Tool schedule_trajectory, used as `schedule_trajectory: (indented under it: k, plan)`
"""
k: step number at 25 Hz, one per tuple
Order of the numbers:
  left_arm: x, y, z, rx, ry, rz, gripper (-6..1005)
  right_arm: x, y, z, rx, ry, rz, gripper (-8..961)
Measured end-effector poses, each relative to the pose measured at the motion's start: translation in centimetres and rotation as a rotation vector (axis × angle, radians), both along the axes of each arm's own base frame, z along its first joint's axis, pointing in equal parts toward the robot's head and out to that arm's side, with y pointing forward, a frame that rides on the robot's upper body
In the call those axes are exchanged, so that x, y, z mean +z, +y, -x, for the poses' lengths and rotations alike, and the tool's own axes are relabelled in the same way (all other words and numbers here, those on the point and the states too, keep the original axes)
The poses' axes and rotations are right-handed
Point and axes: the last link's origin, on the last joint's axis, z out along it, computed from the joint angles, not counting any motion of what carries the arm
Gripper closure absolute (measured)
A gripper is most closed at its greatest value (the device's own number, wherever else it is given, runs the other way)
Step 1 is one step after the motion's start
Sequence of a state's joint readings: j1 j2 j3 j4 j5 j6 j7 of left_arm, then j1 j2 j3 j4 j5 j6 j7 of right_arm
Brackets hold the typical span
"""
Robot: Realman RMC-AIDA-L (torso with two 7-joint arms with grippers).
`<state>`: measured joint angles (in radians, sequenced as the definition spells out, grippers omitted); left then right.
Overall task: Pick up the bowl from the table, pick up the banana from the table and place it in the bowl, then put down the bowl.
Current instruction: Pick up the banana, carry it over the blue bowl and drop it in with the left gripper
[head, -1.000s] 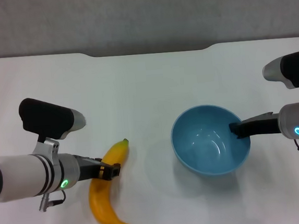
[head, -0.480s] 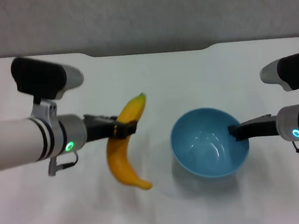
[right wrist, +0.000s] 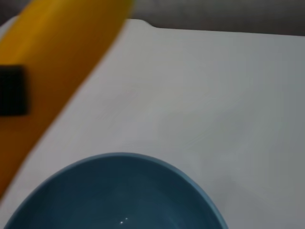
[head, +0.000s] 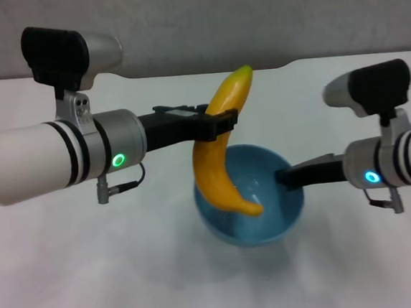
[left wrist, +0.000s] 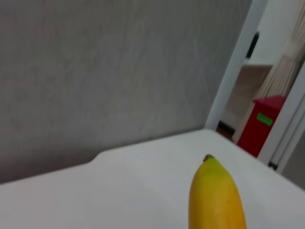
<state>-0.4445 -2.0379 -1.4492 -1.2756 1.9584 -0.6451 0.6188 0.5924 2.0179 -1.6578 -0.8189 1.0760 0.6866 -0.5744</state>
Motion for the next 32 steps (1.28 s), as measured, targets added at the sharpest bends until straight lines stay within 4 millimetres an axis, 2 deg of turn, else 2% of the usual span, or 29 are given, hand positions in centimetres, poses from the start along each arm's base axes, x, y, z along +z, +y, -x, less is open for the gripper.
schedule_trajectory:
  k: [7, 13, 31, 32]
  plan:
    - [-0.3, 0.1, -0.7, -0.043, -0.019, -0.041, 495, -0.8, 0.4, 2.3, 0.041, 0.034, 0.023, 898]
    - [-0.7, 0.3, 0.2, -0.033, 0.004, -0.060, 494, -1.2, 0.8, 3.7, 0.074, 0.031, 0.037, 897]
    - [-1.2, 0.3, 1.9, -0.046, 0.070, -0.060, 492, -1.1, 1.2, 4.2, 0.085, 0.032, 0.031, 893]
    - [-1.3, 0.3, 1.9, -0.045, 0.070, -0.059, 459, -1.0, 1.2, 4.2, 0.085, 0.032, 0.031, 893]
